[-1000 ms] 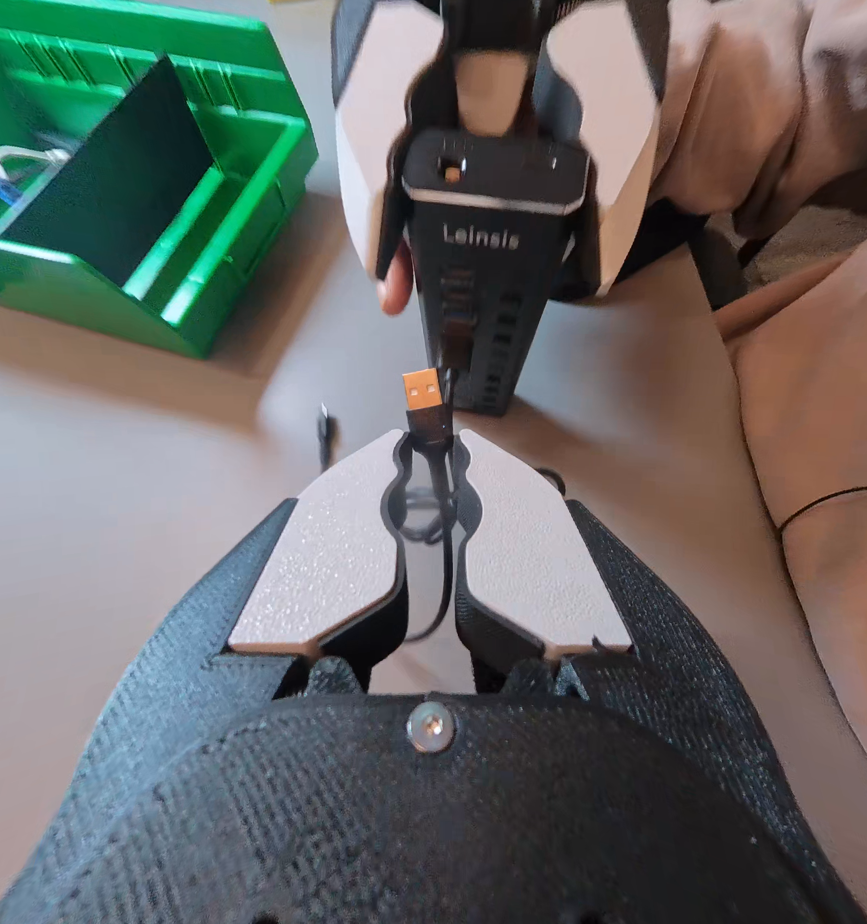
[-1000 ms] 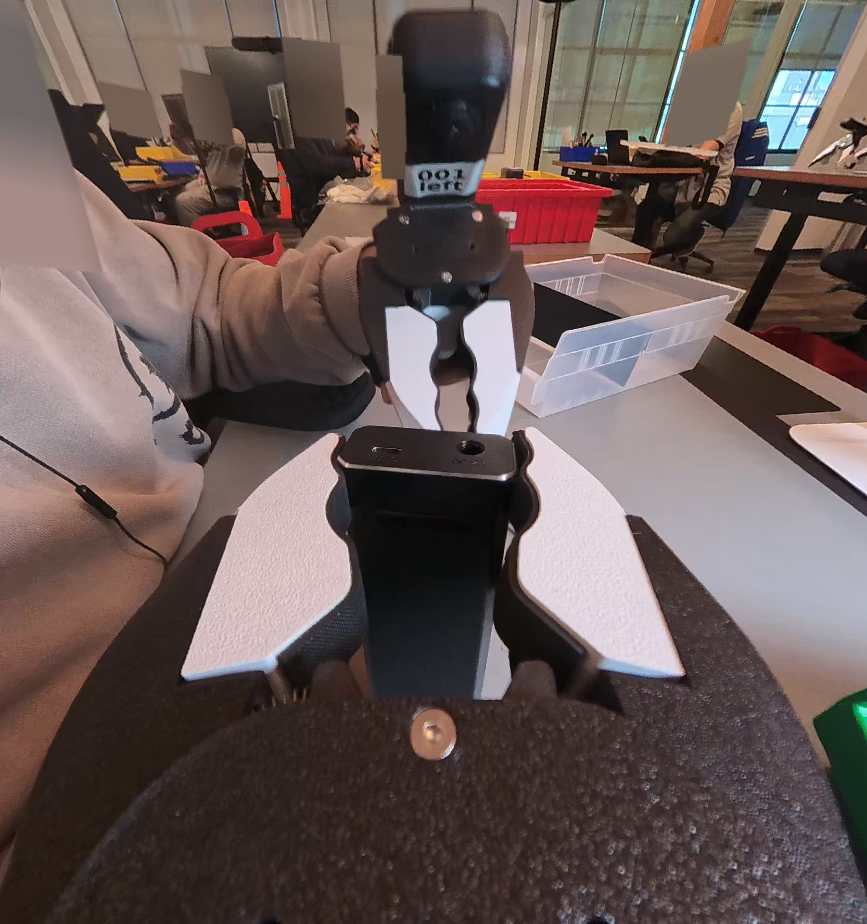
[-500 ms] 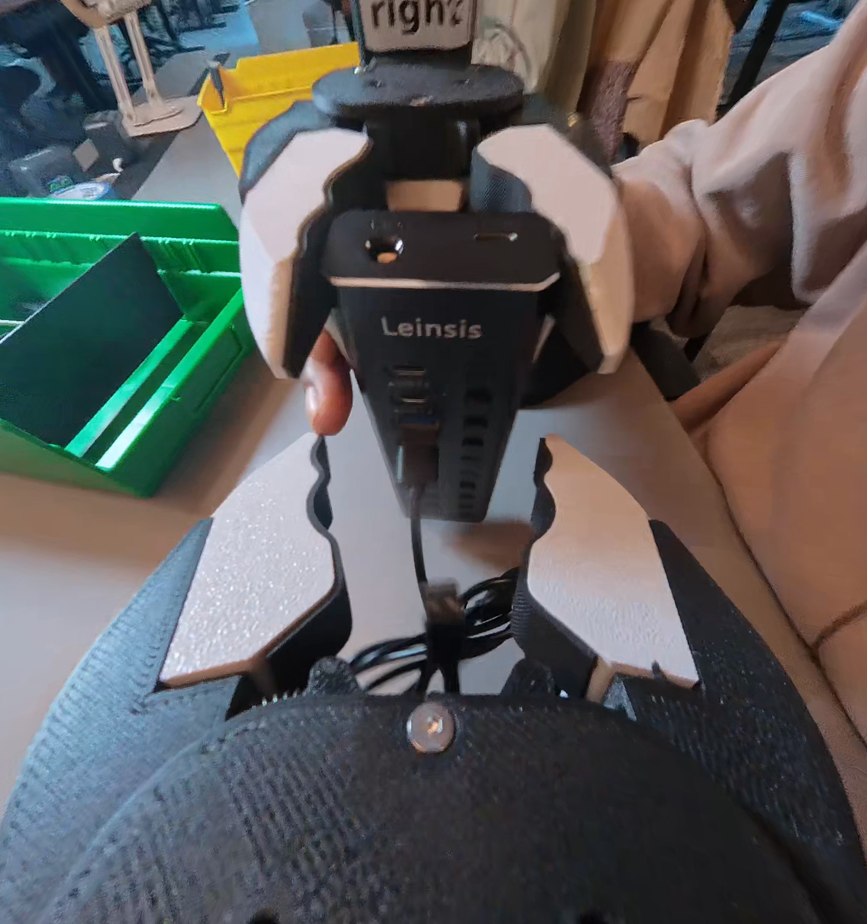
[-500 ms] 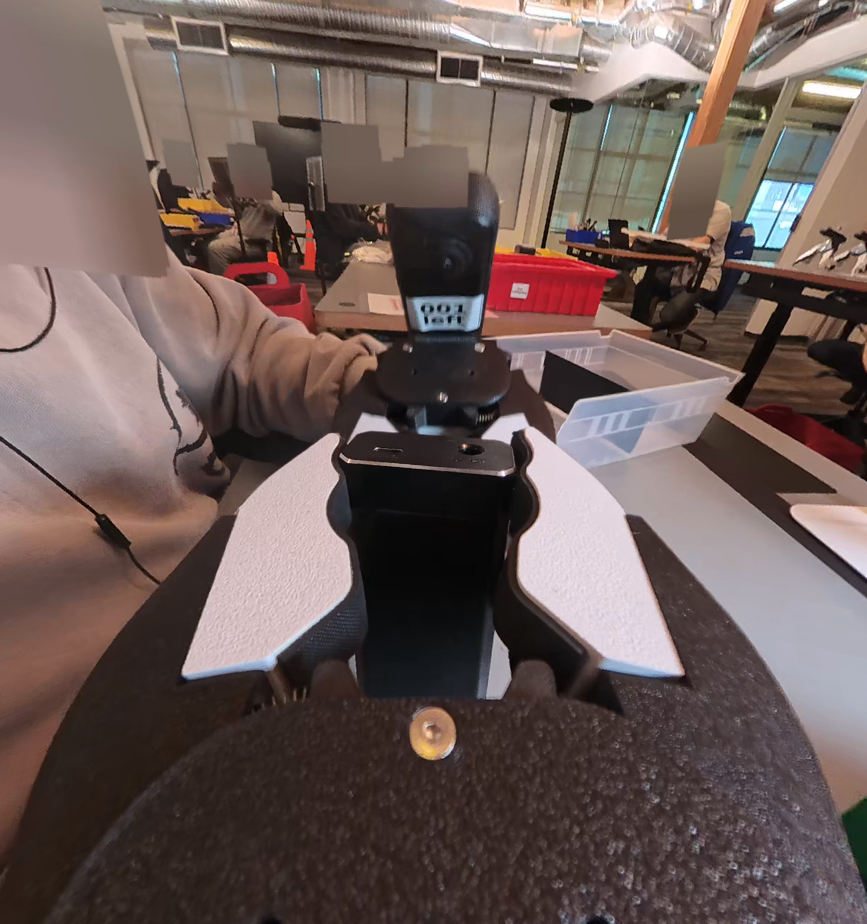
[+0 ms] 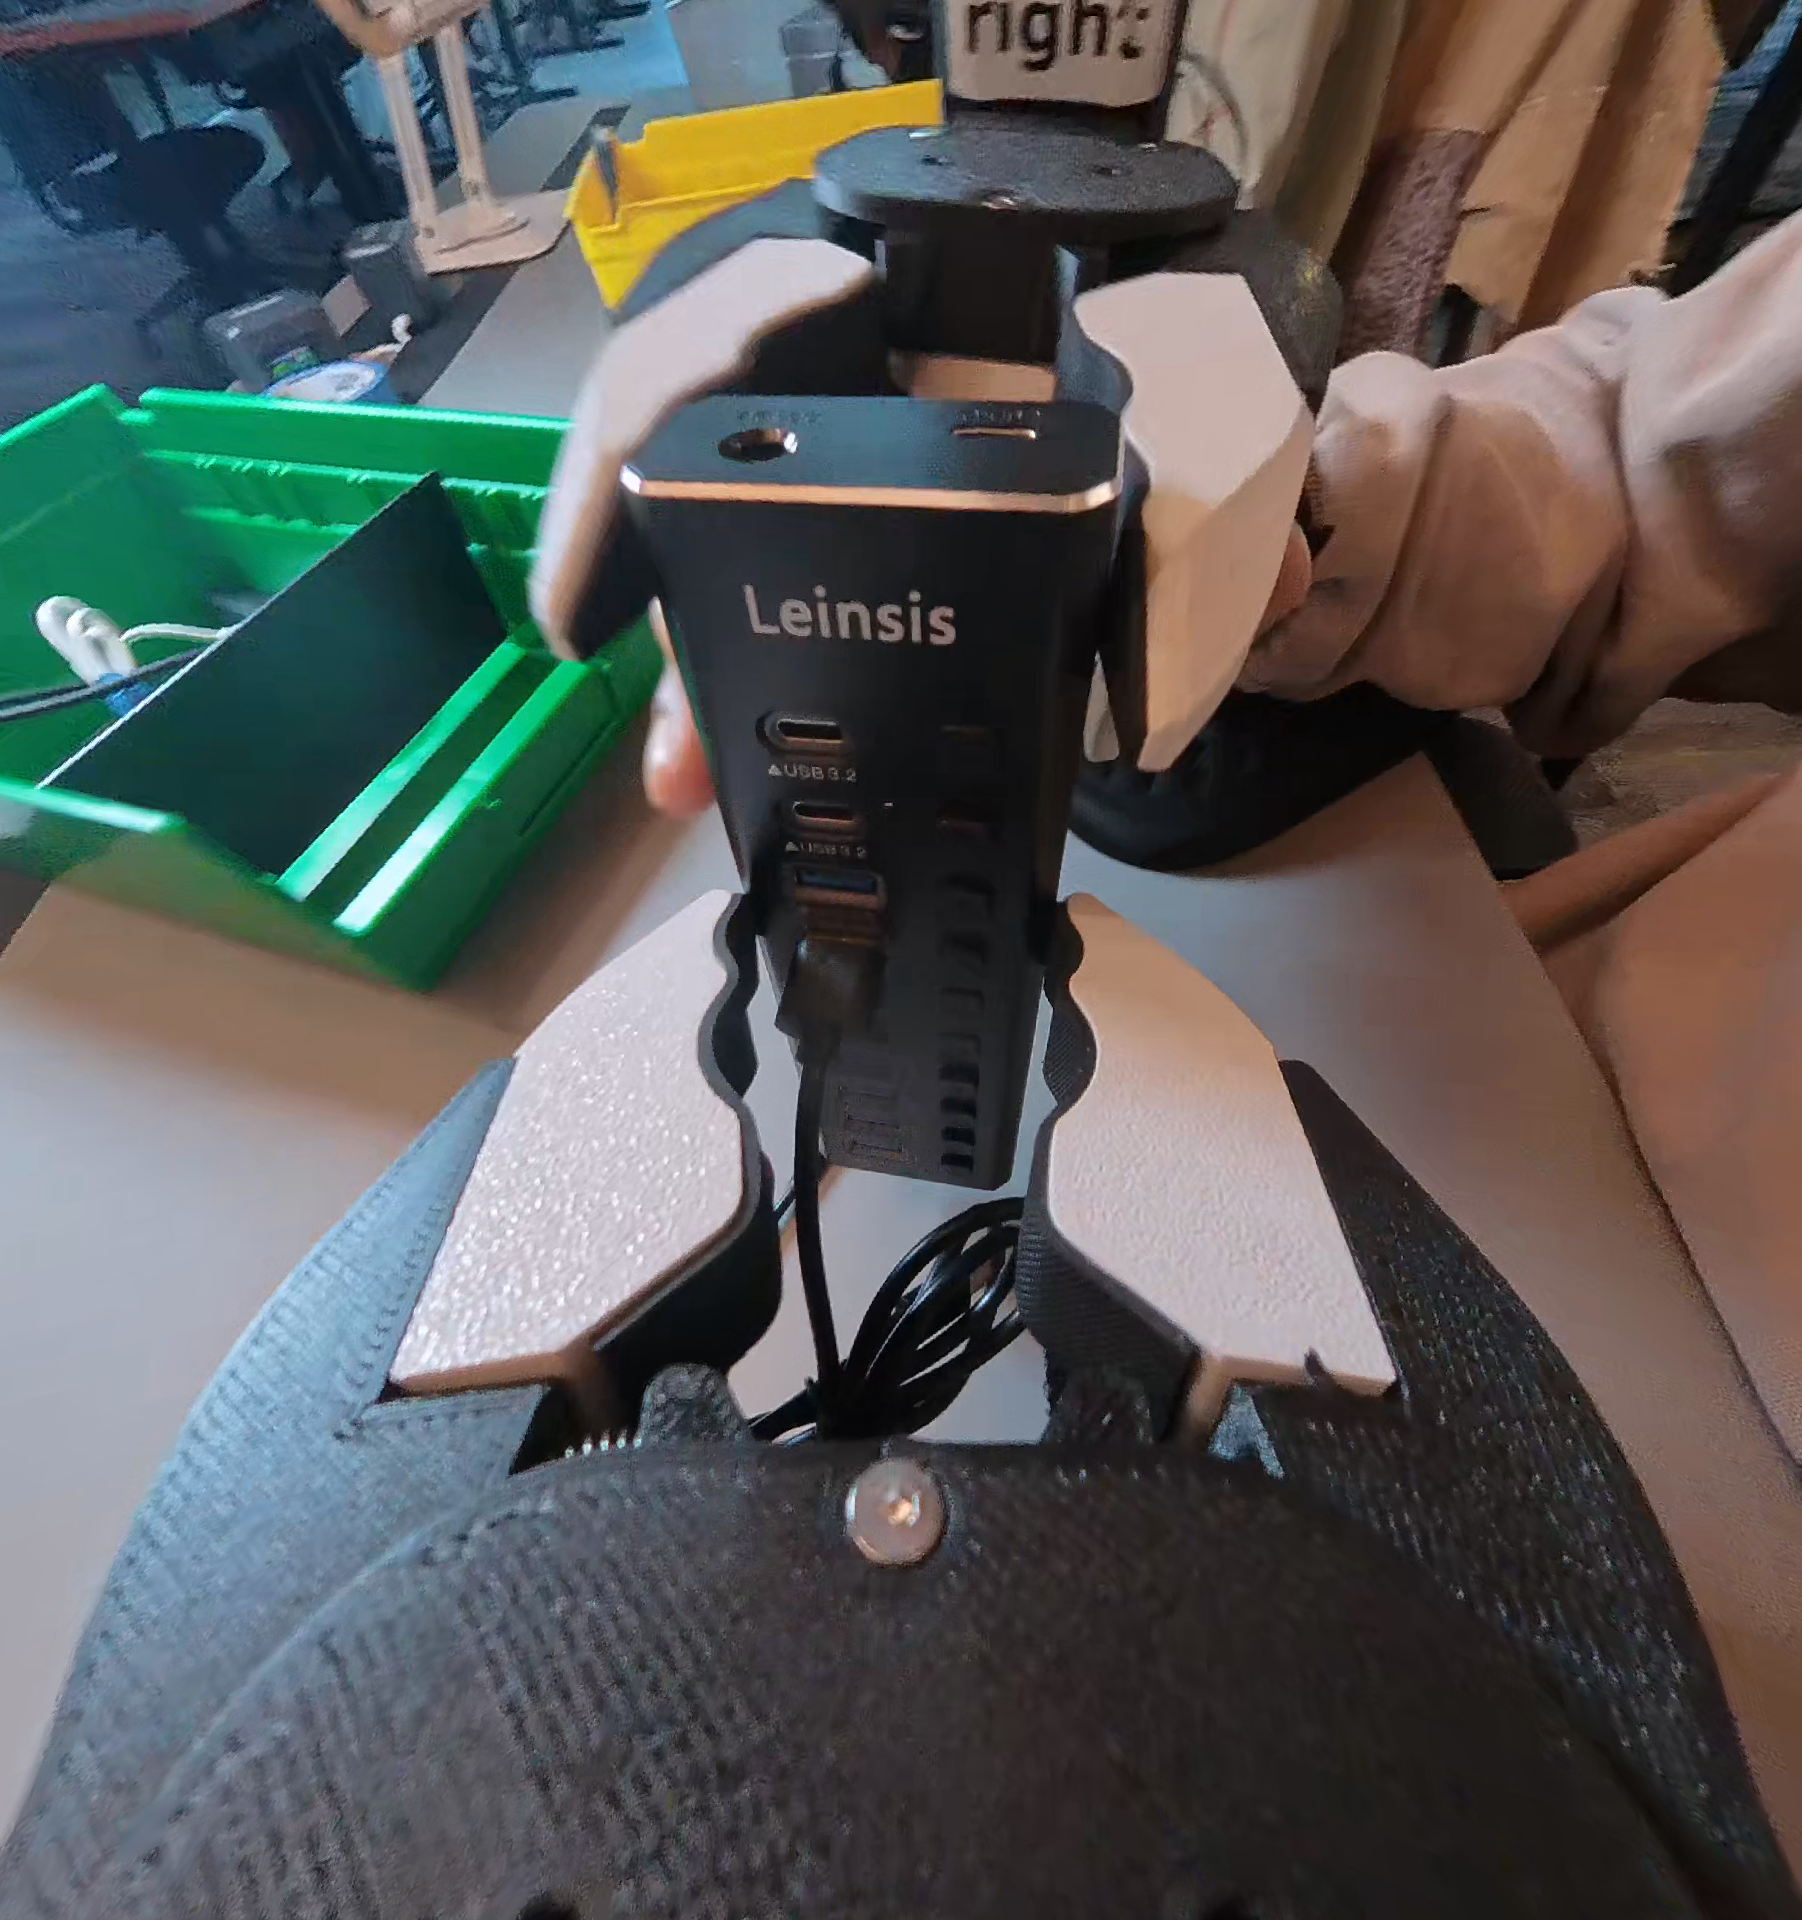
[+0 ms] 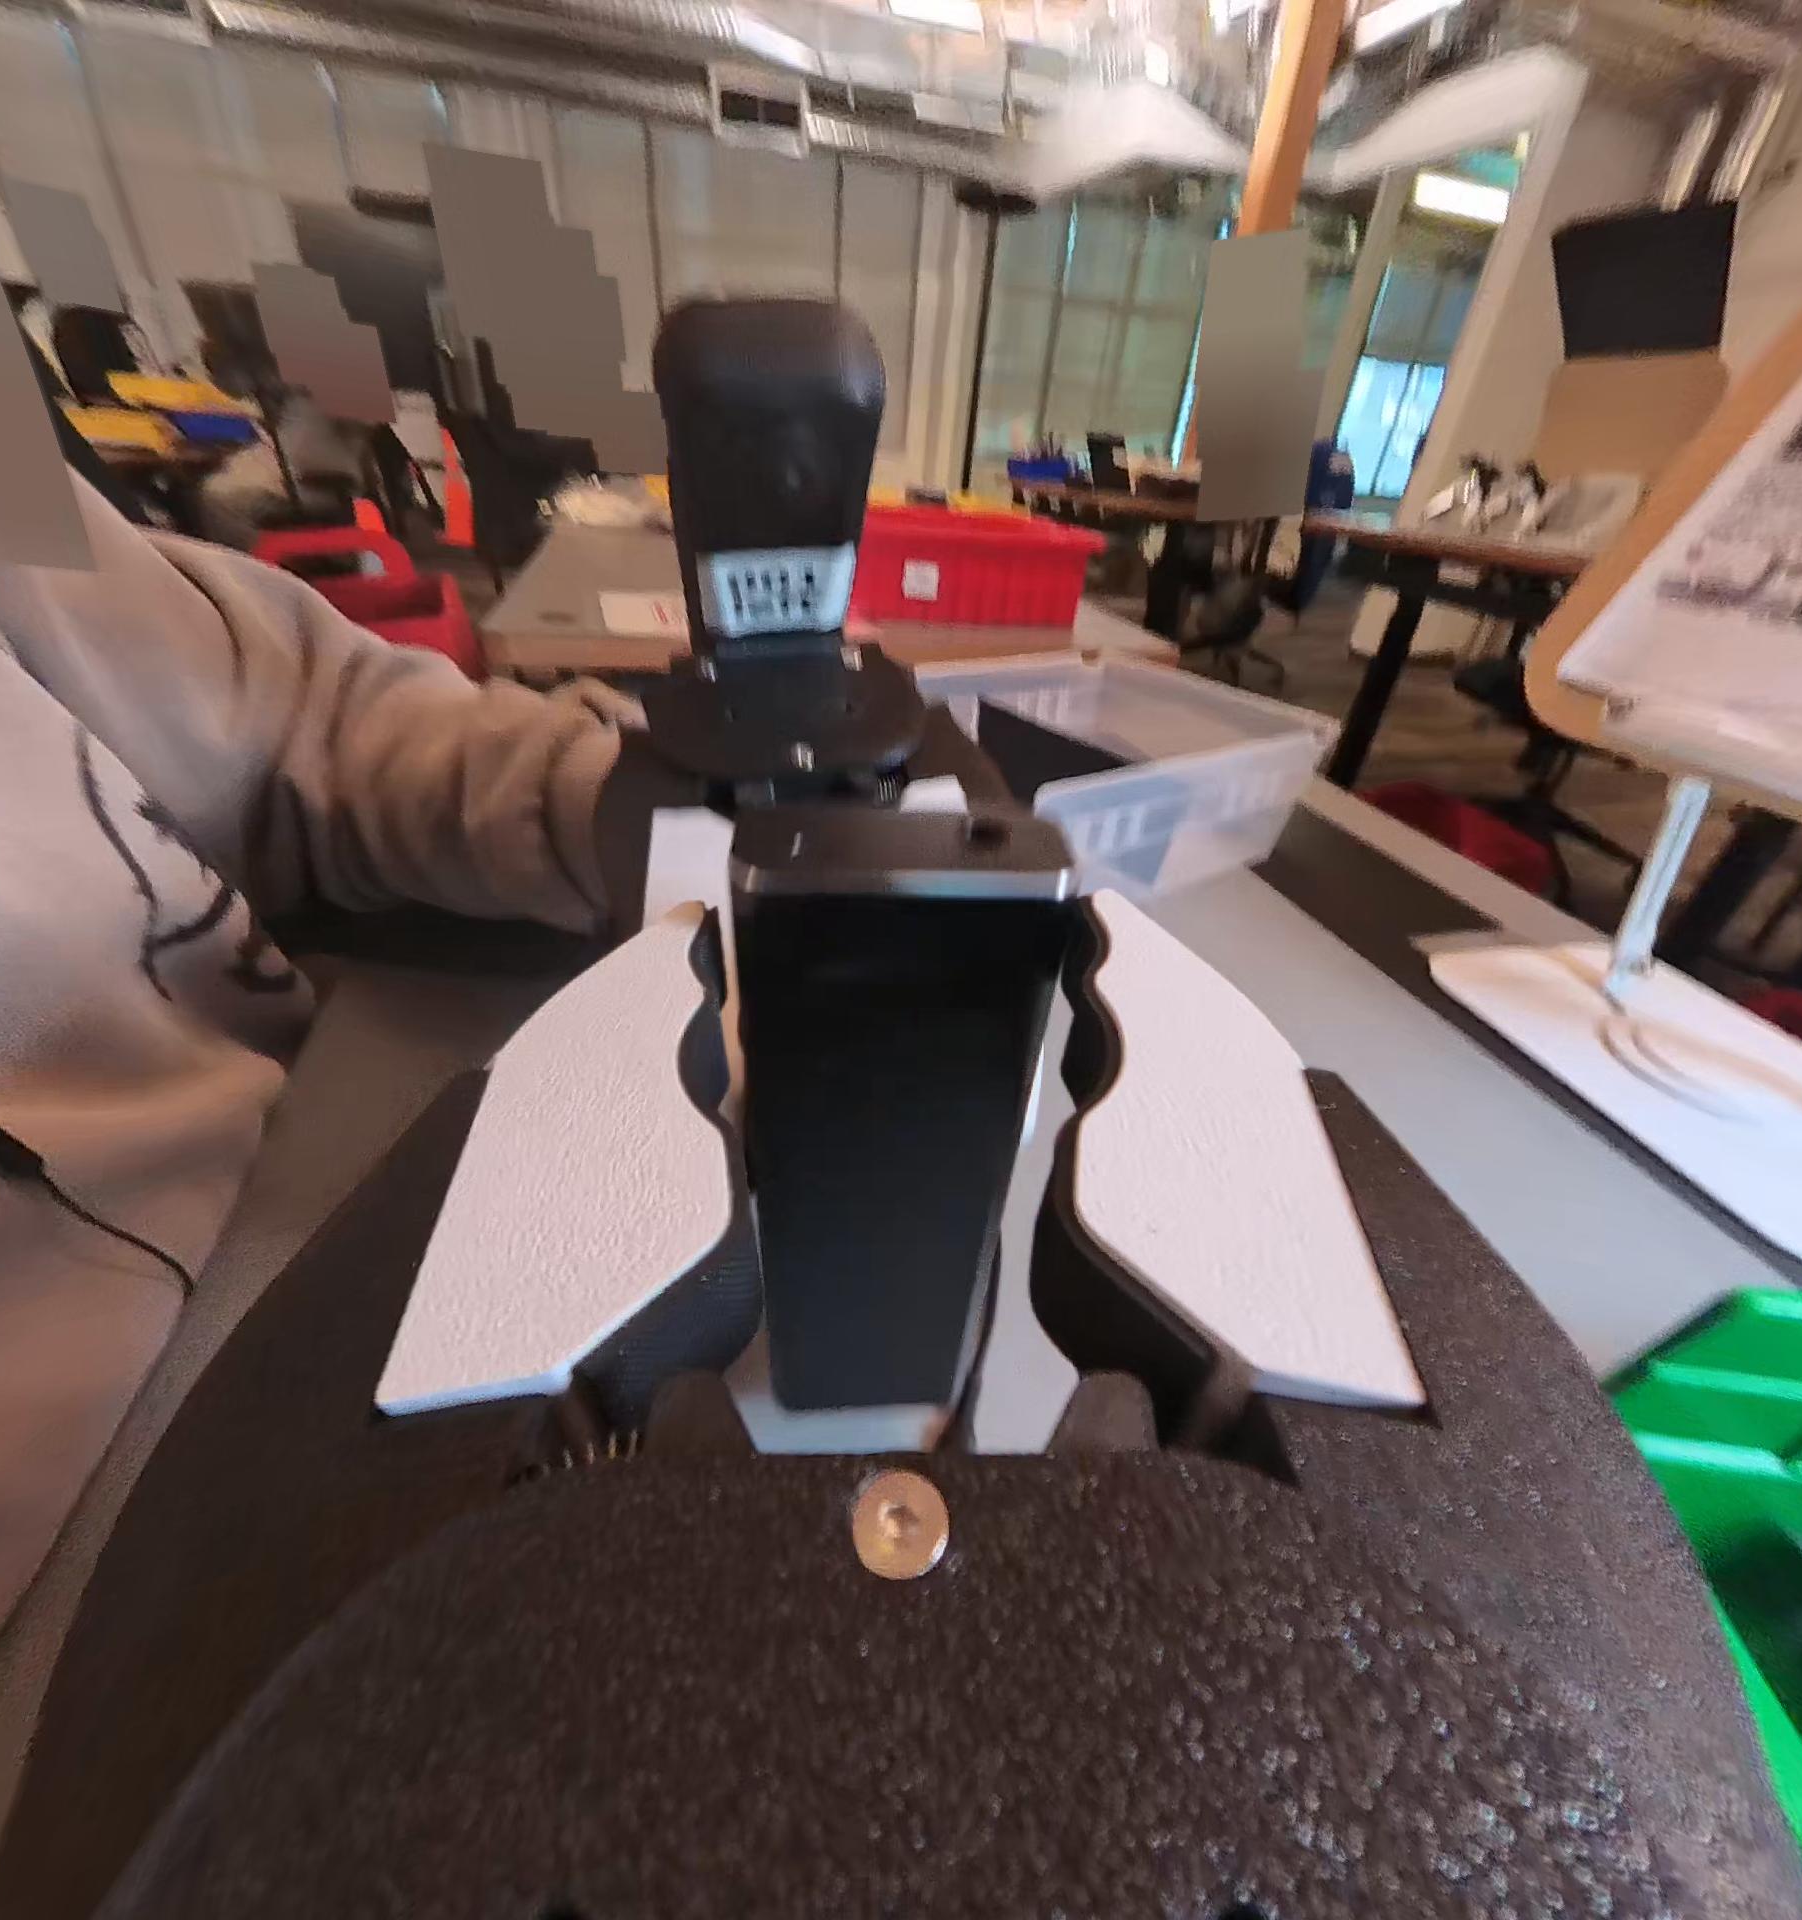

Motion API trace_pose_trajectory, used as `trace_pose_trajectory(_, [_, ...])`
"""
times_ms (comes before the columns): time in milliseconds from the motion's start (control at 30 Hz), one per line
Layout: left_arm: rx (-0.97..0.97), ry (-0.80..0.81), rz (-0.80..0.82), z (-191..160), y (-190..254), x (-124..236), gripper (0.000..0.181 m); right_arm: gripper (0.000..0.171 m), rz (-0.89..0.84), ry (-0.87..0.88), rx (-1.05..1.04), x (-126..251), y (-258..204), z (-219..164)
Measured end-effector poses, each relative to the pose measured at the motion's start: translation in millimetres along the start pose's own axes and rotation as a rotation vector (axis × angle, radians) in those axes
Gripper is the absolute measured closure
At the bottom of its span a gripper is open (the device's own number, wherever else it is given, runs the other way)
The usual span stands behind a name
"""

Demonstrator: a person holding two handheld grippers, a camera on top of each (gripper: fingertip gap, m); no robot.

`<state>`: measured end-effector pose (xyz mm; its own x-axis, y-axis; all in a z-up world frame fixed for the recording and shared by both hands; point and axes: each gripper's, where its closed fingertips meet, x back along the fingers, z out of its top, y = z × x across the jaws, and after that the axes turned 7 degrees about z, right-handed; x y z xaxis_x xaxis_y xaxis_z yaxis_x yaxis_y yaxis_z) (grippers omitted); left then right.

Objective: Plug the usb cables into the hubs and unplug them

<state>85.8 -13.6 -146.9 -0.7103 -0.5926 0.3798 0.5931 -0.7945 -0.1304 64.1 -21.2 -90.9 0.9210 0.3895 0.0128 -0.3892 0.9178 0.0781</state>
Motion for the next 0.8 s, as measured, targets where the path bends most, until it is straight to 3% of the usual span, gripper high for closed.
trace_pose_trajectory(233, [0.107, 0.011, 0.029, 2.8, -25.7, 20.9, 0.127, 0.097, 0.028, -0.216, -0.085, -16.8, 3.7, -54.9])
trace_pose_trajectory(333, [0.119, 0.017, -0.013, 5.9, -14.2, 17.4, 0.127, 0.105, -0.004, -0.233, -0.067, -28.1, 5.3, -61.7])
trace_pose_trajectory(533, [0.099, 0.034, -0.008, 18.5, -20.7, 31.2, 0.127, 0.110, 0.012, -0.125, -0.056, -32.3, 10.0, -40.6])
trace_pose_trajectory(700, [0.095, 0.219, 0.158, 52.6, -71.1, 92.2, 0.130, 0.110, -0.010, -0.055, -0.087, -28.8, 53.2, -9.2])
trace_pose_trajectory(733, [0.103, 0.233, 0.145, 52.4, -72.2, 103.0, 0.131, 0.110, -0.022, -0.018, -0.093, -25.9, 63.1, 0.5])
trace_pose_trajectory(800, [0.050, 0.169, -0.001, 32.6, -45.3, 109.0, 0.152, 0.110, -0.044, 0.078, -0.110, -16.6, 78.9, 18.0])
